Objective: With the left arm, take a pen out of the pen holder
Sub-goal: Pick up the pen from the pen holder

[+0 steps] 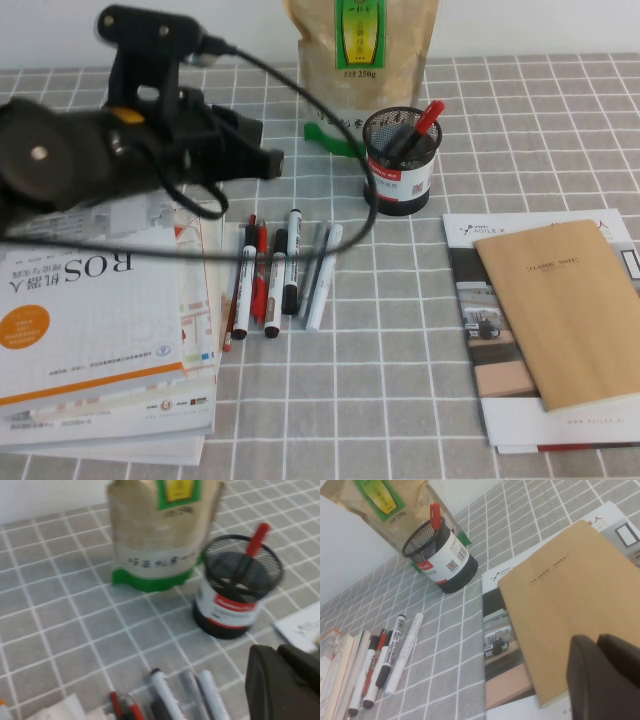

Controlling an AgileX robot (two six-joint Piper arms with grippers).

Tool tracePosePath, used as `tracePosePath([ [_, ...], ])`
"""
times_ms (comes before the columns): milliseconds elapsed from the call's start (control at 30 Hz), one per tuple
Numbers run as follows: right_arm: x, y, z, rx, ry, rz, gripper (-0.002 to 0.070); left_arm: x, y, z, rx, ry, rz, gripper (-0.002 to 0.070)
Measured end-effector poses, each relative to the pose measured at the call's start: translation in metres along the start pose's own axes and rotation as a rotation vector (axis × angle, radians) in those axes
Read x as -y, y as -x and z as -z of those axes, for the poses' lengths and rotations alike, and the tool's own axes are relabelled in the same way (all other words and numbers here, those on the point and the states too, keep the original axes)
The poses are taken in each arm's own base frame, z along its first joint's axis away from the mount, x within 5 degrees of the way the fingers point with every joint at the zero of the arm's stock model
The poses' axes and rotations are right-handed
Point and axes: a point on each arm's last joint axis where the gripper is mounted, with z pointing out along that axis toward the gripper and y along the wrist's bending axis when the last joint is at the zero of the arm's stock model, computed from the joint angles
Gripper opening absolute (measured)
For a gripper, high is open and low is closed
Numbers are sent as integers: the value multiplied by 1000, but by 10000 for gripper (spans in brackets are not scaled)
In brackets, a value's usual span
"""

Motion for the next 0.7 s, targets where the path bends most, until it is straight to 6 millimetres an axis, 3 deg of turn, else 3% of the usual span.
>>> tracePosePath([
  [200,0,0,0,0,0,0,-13,-10,21,-26,7,113,43,-3],
  [433,0,0,0,0,0,0,-13,-1,38,-53,272,62,34,-3],
  [533,0,0,0,0,0,0,-13,7,36,-68,347,-44,38,-3],
  [700,0,0,0,0,0,0,-13,18,17,-101,357,-171,27,-3],
])
